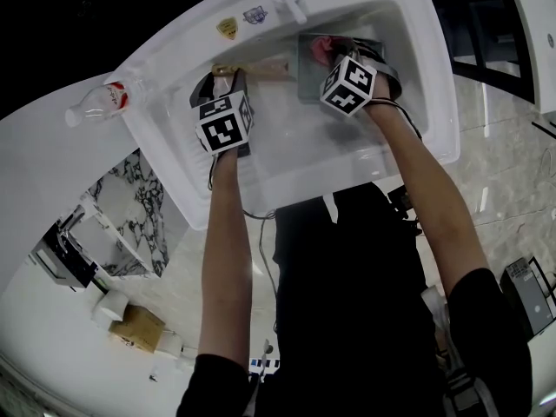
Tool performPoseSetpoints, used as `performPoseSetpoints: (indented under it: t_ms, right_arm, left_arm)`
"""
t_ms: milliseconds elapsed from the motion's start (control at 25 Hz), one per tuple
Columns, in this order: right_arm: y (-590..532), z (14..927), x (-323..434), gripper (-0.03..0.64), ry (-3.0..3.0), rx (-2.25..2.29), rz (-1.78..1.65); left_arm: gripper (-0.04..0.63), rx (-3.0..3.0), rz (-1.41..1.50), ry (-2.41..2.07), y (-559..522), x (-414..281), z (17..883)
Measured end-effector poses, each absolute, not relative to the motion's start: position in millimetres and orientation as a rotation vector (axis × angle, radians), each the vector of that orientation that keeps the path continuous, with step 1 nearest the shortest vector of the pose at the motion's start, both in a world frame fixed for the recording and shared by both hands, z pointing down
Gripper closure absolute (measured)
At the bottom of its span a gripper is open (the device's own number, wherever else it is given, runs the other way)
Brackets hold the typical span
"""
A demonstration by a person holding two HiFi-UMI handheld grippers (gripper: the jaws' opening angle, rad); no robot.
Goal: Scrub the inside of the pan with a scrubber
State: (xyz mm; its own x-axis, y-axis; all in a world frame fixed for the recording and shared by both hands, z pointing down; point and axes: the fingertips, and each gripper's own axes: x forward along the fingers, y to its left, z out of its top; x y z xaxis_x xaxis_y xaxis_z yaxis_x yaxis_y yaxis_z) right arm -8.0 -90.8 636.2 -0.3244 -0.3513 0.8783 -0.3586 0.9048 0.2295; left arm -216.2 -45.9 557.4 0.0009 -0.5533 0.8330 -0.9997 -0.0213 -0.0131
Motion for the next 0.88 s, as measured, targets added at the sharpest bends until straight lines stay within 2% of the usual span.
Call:
performPoseSetpoints:
  t_ms: [160, 520, 880]
  right_arm:
    - [-82.8, 637.7, 4.6, 0.578, -1.905, 0.538, 0.048]
    - [10.5, 636.5, -27.7, 0.578, -2.034, 0.022, 0.085]
    - [-76.8, 640.2, 11.7, 0.577, -1.878, 0.497, -0.023]
  left_arm:
    - [0.336, 1.645, 0.898, -1.621, -45.9, -216.7, 557.1]
    - [0.336, 1.641, 0.9, -1.625, -44.8, -217.0, 556.8]
    - [0.336, 1.645, 0.899, -1.625, -45.7, -216.7, 557.3]
